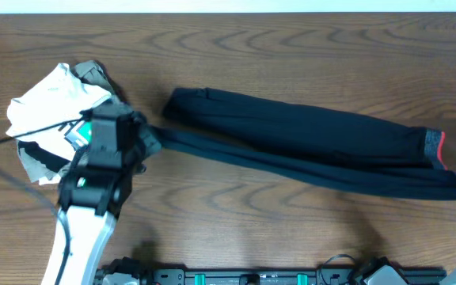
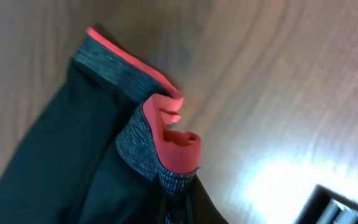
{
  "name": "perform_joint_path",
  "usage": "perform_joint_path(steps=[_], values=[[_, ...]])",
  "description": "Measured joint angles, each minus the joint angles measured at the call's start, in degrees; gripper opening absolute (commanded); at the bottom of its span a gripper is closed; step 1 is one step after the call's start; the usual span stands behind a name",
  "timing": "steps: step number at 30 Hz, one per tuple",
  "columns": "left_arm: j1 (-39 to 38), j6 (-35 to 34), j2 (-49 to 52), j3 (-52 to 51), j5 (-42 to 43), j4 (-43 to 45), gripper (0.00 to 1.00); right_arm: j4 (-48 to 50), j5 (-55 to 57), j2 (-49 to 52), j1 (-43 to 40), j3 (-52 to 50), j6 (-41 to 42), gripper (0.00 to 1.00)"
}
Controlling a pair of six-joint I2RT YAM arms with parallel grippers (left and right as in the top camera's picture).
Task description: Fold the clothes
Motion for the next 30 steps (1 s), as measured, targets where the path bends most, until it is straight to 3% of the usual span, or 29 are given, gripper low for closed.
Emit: perform_joint_path(steps=[7, 17, 30], values=[[-0.02, 1.07, 8.52, 0.0, 0.0, 10.27, 0.06, 6.14, -2.25, 5.64, 3.08, 0.24, -0.35, 0.05], [-0.02, 1.2, 17.84, 0.0, -0.04, 18.05, 0.06, 16.35, -2.82, 13.92, 9.84, 0.28, -1.03, 0.06], [-1.14, 1.18, 28.46, 0.0, -0.02, 32.26, 0.06, 23.85, -2.51, 19.89, 10.29, 0.37, 0.2, 0.05]])
